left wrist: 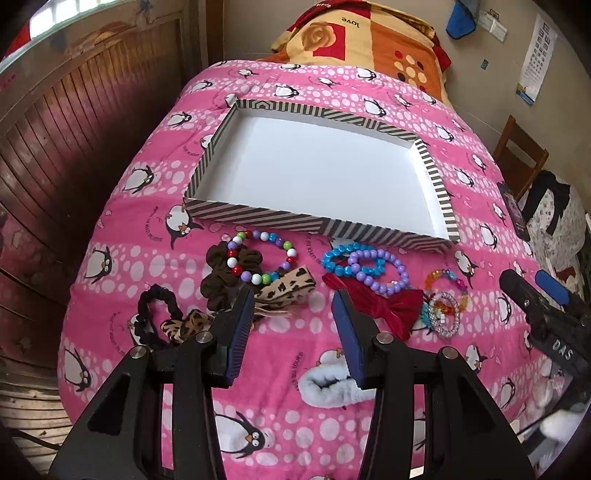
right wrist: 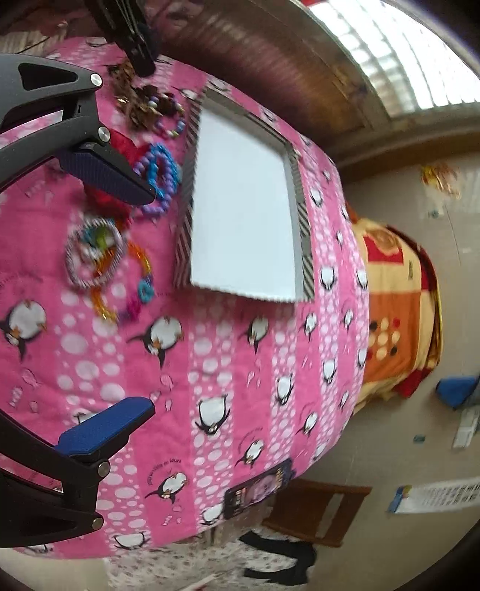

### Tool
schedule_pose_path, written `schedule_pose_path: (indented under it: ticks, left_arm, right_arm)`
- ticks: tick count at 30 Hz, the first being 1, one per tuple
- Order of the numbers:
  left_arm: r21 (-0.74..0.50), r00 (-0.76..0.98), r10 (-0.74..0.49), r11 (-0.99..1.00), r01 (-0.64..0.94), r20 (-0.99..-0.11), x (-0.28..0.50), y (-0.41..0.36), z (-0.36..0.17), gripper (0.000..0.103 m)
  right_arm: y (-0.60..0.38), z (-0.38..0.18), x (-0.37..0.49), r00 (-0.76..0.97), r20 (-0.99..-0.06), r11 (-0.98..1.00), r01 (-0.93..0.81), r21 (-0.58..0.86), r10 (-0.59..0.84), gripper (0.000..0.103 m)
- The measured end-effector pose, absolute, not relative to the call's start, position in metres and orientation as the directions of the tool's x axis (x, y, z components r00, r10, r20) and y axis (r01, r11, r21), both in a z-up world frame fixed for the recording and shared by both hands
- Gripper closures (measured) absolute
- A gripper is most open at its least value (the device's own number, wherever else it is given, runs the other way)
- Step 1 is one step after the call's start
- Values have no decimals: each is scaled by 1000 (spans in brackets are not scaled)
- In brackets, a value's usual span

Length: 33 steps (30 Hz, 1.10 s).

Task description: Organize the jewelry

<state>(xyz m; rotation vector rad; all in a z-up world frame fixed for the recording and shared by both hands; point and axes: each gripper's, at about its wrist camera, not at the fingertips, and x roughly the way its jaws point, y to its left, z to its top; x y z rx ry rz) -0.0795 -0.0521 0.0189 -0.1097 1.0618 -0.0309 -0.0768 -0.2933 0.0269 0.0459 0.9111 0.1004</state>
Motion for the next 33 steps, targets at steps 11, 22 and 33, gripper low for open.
schedule_pose_path:
  ticks: [11,22,33]
  left_arm:
    - [-138,503,-91,989,-57,-860,-93,-48,23,59]
    - [-134,512,-89,990,-53,-855,-99,-50,26,59]
    - [-133,509,-92,990,-44,-856,-99,-54,28,59]
  right_arm:
    - [-271,32,-93,582,-800,989,-119,90,143,0]
    - [-267,38,-94,583,-803,991,-108,74,124,0]
    - [-271,36,-96,580,-805,992,-108,71,121,0]
